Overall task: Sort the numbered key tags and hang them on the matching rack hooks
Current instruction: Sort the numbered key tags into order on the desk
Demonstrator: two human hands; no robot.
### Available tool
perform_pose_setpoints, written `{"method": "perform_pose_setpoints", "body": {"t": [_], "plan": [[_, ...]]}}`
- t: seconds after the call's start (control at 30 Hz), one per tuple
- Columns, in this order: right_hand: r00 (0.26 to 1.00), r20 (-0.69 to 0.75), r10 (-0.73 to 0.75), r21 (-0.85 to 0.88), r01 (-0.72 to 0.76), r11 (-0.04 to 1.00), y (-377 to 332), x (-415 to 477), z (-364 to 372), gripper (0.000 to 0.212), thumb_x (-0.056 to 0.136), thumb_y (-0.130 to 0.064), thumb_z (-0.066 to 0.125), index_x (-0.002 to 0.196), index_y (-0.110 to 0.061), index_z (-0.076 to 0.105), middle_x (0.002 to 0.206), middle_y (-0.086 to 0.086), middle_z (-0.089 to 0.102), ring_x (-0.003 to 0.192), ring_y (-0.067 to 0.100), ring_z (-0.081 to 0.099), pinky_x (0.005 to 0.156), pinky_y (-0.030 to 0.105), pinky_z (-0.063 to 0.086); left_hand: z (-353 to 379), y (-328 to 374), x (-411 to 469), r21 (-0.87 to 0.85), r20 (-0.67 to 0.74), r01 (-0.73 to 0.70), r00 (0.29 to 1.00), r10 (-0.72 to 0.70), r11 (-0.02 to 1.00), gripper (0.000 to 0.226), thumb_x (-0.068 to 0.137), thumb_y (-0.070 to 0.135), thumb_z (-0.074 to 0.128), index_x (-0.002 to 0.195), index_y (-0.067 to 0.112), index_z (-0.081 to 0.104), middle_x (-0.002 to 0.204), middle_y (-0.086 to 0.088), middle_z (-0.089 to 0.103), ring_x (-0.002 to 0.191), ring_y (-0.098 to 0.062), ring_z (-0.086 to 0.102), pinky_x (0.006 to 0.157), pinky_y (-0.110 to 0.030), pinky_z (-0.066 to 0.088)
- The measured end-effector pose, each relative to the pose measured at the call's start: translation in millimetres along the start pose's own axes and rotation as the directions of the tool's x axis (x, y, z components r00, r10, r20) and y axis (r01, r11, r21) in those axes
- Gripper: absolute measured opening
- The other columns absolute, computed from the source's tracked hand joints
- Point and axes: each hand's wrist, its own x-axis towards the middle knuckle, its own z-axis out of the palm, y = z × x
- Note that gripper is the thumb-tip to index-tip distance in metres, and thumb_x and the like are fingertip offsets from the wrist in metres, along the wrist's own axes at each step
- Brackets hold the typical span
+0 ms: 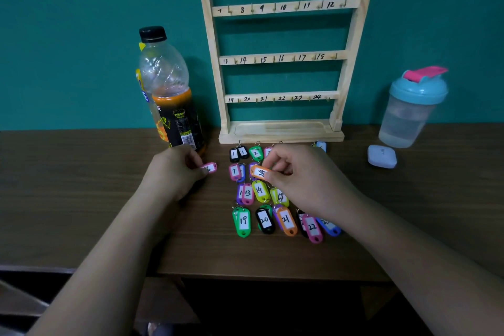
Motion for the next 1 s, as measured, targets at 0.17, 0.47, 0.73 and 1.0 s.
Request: {"method": "perform_pose_setpoints", "body": {"t": [0.17, 0.47, 0.73, 1.0], "plan": [[1.0, -0.014, 0.021, 0.01, -0.021, 1.0, 2.5, -2.3, -3.1, 0.006, 0.098, -0.027, 0.075, 0.101, -0.031, 0.072, 0.087, -0.015, 0.073, 0.083, -0.003, 0.068, 0.078, 0.026, 0.059, -7.7, 8.9, -14.9, -0.24, -0.026, -0.031, 0.999, 0.026, 0.97, 0.011, 0.093, 0.037, 0.078, 0.088, 0.029, 0.072, 0.092, 0.006, 0.071, 0.088, -0.015, 0.066, 0.066, -0.033, 0.055], [0.995, -0.029, 0.093, 0.197, -0.086, 0.977, 2.9, -5.8, -13.8, 0.009, 0.098, -0.017, 0.076, 0.098, -0.023, 0.069, 0.081, -0.006, 0.078, 0.072, 0.001, 0.076, 0.074, 0.04, 0.066, 4.5, 63.6, -63.2, -0.629, 0.001, -0.163, 0.978, 0.21, 0.76, 0.011, 0.088, 0.032, 0.085, 0.089, 0.022, 0.079, 0.089, -0.013, 0.074, 0.075, -0.014, 0.066, 0.071, -0.031, 0.053], [0.991, -0.048, 0.125, 0.378, -0.098, 0.921, 5.7, -12.3, -21.2, 0.01, 0.098, -0.013, 0.076, 0.101, -0.016, 0.067, 0.088, 0.002, 0.08, 0.076, 0.011, 0.08, 0.076, 0.045, 0.067, 13.6, 87.3, -76.2, -0.644, -0.019, -0.184, 0.974, 0.225, 0.743, 0.02, 0.101, 0.036, 0.068, 0.091, 0.024, 0.08, 0.076, 0.001, 0.078, 0.067, -0.012, 0.07, 0.068, -0.041, 0.06], [0.989, -0.064, 0.136, 0.456, -0.093, 0.885, 15.4, -17.3, -32.0, 0.014, 0.096, -0.014, 0.078, 0.105, -0.013, 0.068, 0.093, 0.005, 0.08, 0.081, 0.014, 0.081, 0.078, 0.044, 0.068, 16.1, 95.2, -77.4, -0.555, 0.061, -0.186, 0.963, 0.262, 0.811, 0.035, 0.101, 0.051, 0.062, 0.085, 0.027, 0.083, 0.084, 0.0, 0.078, 0.075, -0.019, 0.069, 0.078, -0.049, 0.058]]}}
